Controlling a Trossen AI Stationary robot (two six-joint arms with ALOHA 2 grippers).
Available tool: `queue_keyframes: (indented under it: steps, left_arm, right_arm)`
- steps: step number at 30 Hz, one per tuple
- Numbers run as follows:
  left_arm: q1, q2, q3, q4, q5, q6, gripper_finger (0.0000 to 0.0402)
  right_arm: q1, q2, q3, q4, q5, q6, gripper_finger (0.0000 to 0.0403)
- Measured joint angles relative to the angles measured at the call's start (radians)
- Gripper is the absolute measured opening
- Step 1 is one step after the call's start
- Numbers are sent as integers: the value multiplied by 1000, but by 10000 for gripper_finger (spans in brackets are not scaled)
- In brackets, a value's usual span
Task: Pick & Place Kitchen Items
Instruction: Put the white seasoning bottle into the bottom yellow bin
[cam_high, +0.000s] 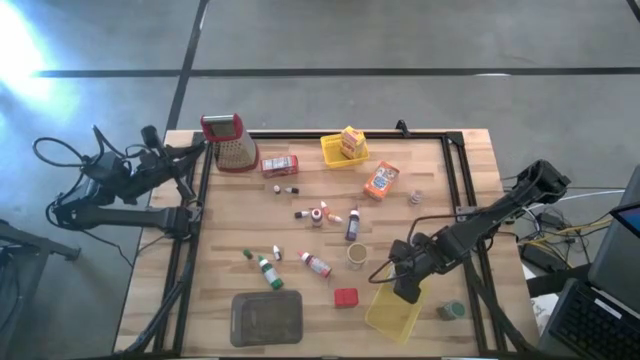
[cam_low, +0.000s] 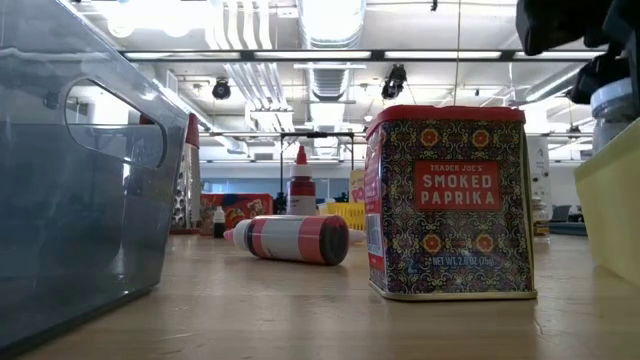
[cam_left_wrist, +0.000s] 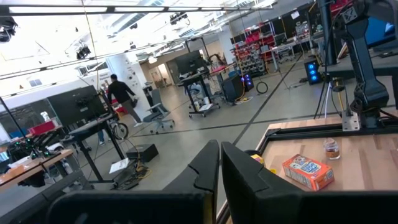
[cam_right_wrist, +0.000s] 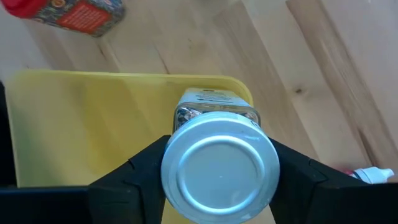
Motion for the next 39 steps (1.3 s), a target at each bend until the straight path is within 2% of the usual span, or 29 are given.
queue_keyframes:
  steps: [5,14,23,29,35,39]
  left_arm:
    - [0,0,0,0,0,0,23]
    - [0,0,0,0,0,0,23]
    - [0,0,0,0,0,0,23]
    - [-1,0,0,0,0,0,23]
    - [-1,0,0,0,0,0,23]
    - [-1,0,0,0,0,0,23]
  right_arm:
    - [0,0,-30,13,0,7,221]
    - [0,0,-38,28,4,6,208]
    - [0,0,-38,28,2,-2,275]
    - [0,-4,-38,25,-17,-4,302]
    - [-1,-11,-38,19,-16,-2,307]
    - [-1,-12,-38,19,-16,-2,295]
